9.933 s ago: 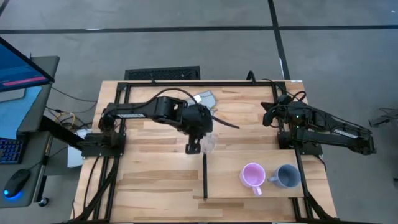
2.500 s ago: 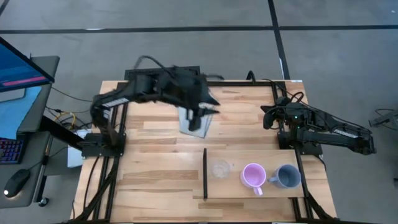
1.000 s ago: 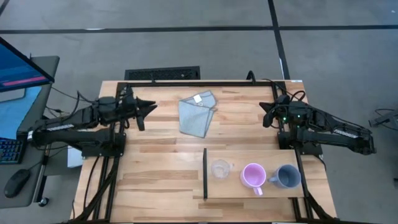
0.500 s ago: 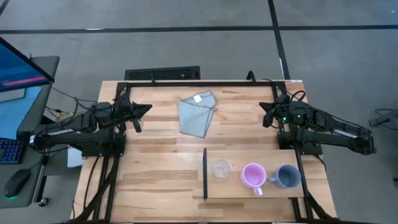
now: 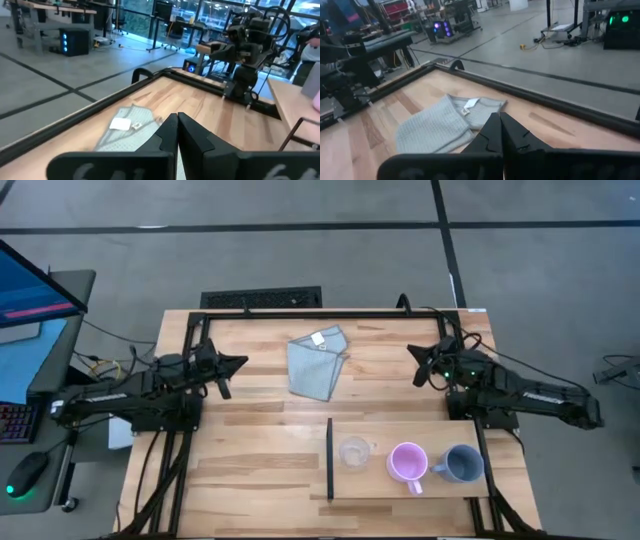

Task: Stack small to large cups/mugs on shelf
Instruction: Return to Home Position

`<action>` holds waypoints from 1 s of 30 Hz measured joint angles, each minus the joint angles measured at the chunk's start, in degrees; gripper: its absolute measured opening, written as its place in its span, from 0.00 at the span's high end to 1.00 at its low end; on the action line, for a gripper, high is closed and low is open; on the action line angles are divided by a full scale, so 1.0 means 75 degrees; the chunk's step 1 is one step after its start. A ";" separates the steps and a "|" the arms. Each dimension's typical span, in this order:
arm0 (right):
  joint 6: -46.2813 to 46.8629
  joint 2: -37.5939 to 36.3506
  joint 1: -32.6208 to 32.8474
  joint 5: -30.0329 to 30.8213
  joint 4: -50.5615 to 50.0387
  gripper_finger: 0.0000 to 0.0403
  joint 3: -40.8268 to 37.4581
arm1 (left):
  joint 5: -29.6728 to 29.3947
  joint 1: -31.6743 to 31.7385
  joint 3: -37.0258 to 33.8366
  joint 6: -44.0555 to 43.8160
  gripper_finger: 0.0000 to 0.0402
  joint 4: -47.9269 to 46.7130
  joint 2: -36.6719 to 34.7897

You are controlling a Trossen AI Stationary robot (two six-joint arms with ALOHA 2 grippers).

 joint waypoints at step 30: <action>0.0111 -0.0015 0.0000 0.0000 0.0157 0.99 -0.0589 | -0.0085 0.0000 -0.1701 -0.0360 1.00 0.0307 -0.1273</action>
